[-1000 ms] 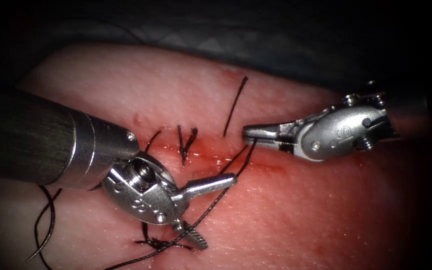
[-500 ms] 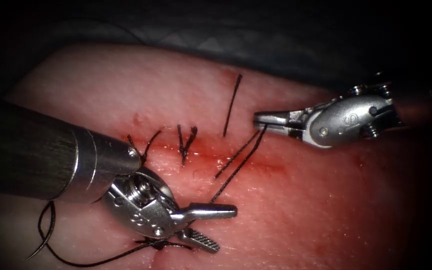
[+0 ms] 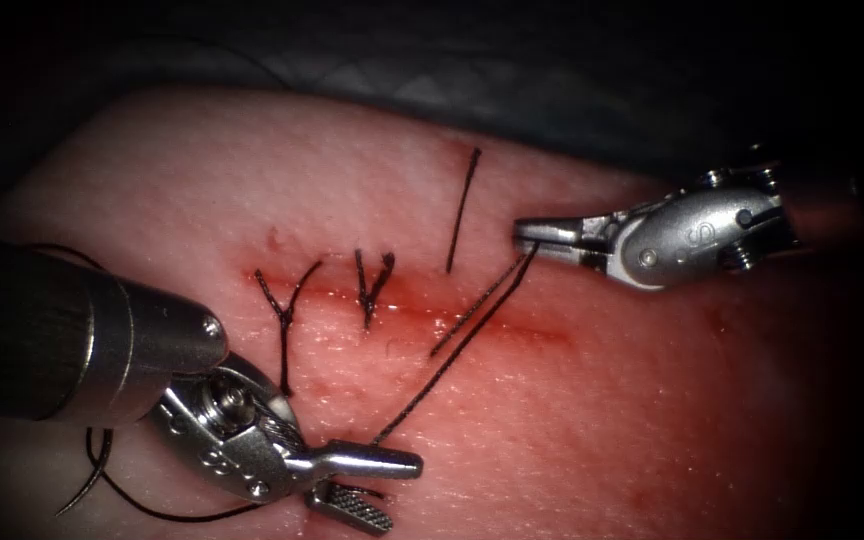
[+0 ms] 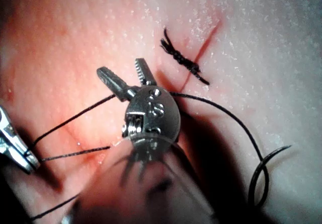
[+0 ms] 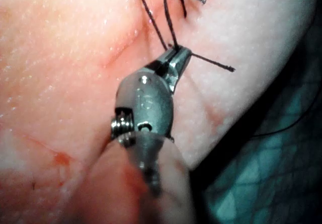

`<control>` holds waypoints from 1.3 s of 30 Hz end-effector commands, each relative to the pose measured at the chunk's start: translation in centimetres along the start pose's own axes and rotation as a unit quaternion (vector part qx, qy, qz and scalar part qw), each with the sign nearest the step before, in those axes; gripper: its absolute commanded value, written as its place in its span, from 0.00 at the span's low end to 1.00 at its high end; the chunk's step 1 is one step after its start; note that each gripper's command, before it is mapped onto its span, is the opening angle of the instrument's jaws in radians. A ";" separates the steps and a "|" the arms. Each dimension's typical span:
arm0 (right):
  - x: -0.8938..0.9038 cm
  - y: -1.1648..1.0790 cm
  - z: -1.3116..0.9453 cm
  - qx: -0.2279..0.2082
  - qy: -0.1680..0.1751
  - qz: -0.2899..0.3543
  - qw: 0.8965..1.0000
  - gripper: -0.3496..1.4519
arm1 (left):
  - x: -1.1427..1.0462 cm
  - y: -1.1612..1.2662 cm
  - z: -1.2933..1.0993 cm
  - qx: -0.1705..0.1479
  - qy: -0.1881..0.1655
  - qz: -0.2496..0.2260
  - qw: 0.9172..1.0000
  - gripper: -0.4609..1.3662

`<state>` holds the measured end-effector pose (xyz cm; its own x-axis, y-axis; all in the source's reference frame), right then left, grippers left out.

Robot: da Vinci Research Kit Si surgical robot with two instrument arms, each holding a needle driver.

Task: Wound Closure
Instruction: Wrap suture counter-clockwise around right gripper

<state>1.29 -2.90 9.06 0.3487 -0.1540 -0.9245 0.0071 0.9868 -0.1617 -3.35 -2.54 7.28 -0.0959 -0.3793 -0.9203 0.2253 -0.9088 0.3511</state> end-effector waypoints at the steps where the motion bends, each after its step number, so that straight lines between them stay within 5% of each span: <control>1: 0.01 0.00 -0.01 -0.001 0.000 0.000 1.000 0.00 | -0.02 0.00 -0.04 -0.004 0.002 -0.002 1.000 0.34; 27: 0.01 0.00 -0.01 0.002 -0.004 0.000 1.000 0.00 | -0.15 0.09 -0.55 -0.027 0.027 -0.012 0.999 0.31; 35: 0.02 -0.01 -0.01 0.002 -0.004 0.000 1.000 0.00 | -0.15 0.08 -0.54 -0.027 0.027 -0.012 0.999 0.06; 39: 0.02 -0.01 -0.01 0.002 -0.004 0.000 1.000 0.00 | -0.15 0.07 -0.55 -0.030 0.027 -0.015 0.999 0.06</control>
<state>1.29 -2.92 9.04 0.3558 -0.1541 -0.9218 0.0126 0.9870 -0.1602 -2.79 -2.45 7.34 -0.0511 -0.3427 -0.9380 0.2740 -0.9080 0.3168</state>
